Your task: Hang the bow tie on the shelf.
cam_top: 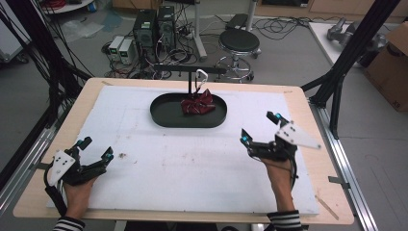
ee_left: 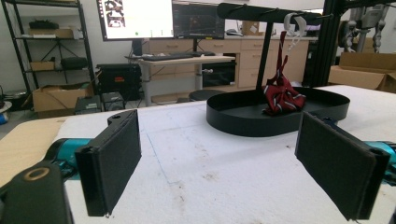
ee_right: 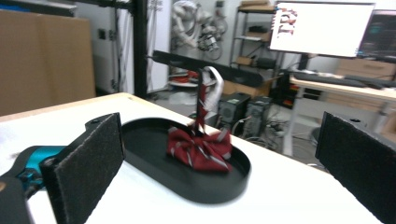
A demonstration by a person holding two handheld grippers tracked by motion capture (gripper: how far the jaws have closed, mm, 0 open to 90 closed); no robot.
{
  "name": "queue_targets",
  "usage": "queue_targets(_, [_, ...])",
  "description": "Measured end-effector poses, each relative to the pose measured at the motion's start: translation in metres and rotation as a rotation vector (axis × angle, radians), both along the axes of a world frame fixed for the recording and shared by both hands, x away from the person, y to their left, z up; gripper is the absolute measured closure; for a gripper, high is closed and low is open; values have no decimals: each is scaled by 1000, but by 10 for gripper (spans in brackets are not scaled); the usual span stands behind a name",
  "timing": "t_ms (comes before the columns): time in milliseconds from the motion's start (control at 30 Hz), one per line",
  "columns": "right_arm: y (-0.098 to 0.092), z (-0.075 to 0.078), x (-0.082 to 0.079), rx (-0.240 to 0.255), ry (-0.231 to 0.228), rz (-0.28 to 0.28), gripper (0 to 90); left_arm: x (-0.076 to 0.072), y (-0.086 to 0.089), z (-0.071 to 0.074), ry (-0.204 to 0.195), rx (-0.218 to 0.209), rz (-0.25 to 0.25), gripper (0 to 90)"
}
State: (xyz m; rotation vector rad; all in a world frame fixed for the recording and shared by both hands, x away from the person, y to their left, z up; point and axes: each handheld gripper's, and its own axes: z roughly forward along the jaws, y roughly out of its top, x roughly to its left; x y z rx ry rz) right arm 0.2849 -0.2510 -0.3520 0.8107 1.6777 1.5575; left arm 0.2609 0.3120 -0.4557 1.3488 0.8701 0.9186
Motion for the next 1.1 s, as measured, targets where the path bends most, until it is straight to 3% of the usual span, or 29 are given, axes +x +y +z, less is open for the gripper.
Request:
queue_targets(67, [-10,-14,-12,27,-13,-19,4,0,0,0,0,1,0,147])
queue_targets(300, [-30,-59,-31,32,-38,-82,4,-1,0,0,-13,3,-2,147])
queue_targets(433, [-33,-77,-32,63,-26,-100,4,-1,0,0,-11,5,-2,146])
queue_targets(467, [-35,-84,-29,53,6,-103,4,-1,0,0,-15,1,-5,146])
queue_targets(533, [-36,-90,-31,54,-8,-151,4,-2,-1,0,-21,5,-2,146])
queue_targets(600, [-36,-94,-31,60,-8,-163,4,-2,-1,0,-22,7,-2,146])
queue_targets(733, [-34,-101,-27,45,19,-158,4,-2,-1,0,-24,10,-6,146])
queue_targets(1100, [-33,-102,-27,16,16,-163,4,-2,-1,0,-22,9,-9,146])
